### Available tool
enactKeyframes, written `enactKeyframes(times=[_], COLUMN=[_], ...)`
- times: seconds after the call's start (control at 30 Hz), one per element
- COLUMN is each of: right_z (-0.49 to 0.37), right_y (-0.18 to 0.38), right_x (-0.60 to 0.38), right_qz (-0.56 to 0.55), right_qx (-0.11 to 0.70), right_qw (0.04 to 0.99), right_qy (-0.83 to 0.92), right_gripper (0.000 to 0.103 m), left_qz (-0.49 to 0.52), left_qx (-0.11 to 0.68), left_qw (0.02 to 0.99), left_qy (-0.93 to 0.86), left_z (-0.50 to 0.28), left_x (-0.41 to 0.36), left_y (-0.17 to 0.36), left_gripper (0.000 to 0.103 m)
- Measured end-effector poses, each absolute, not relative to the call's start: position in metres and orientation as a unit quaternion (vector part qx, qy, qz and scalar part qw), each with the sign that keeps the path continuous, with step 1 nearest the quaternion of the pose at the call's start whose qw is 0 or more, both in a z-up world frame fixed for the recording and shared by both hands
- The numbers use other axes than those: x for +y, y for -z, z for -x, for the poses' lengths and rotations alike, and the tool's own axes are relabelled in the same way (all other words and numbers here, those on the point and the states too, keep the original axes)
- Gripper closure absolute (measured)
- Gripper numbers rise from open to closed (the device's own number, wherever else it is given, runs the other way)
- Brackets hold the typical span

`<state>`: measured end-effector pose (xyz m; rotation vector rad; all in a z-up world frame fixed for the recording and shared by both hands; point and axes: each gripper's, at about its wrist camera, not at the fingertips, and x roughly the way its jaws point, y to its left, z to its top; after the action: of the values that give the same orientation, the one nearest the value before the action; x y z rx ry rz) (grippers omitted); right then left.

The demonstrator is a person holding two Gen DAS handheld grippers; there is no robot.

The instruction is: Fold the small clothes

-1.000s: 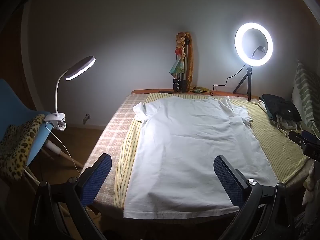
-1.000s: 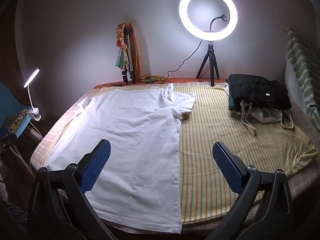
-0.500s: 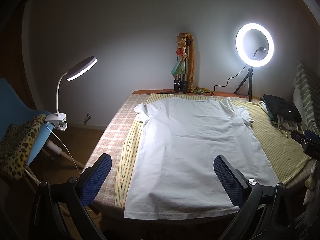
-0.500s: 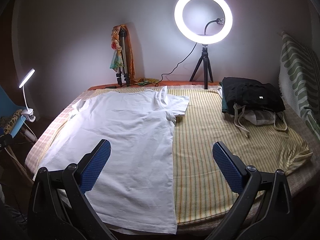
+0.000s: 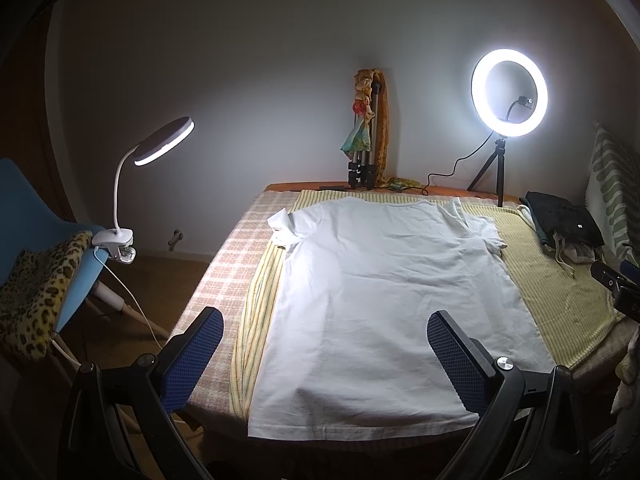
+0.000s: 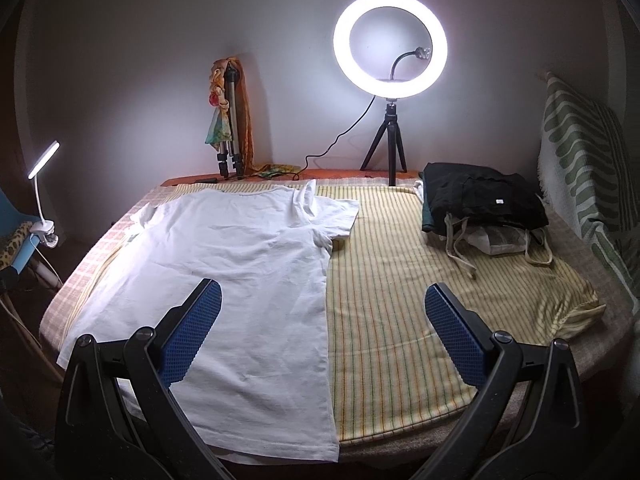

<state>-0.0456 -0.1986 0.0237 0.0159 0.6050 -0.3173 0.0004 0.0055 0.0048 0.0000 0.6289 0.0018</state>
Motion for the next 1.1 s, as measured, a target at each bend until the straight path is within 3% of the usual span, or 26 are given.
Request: enactKeyframes(times=[0.4, 1.1], right_z=[0.058, 0.027], right_y=[-0.069, -0.045], right_x=[-0.183, -0.193], right_qz=[0.013, -0.013], right_qx=[0.256, 0.284], right_qw=[0.952, 0.947], right_qy=[0.165, 0.146], right_gripper=[0.0, 0.0], left_qz=[0.003, 0.004], left_qx=[0.29, 0.311], left_qw=[0.957, 0.95], left_qy=[-0.007, -0.01], left_z=[0.003, -0.007], left_x=[0.003, 0.016], left_y=[-0.02, 0.0], left_gripper=[0.0, 0.003])
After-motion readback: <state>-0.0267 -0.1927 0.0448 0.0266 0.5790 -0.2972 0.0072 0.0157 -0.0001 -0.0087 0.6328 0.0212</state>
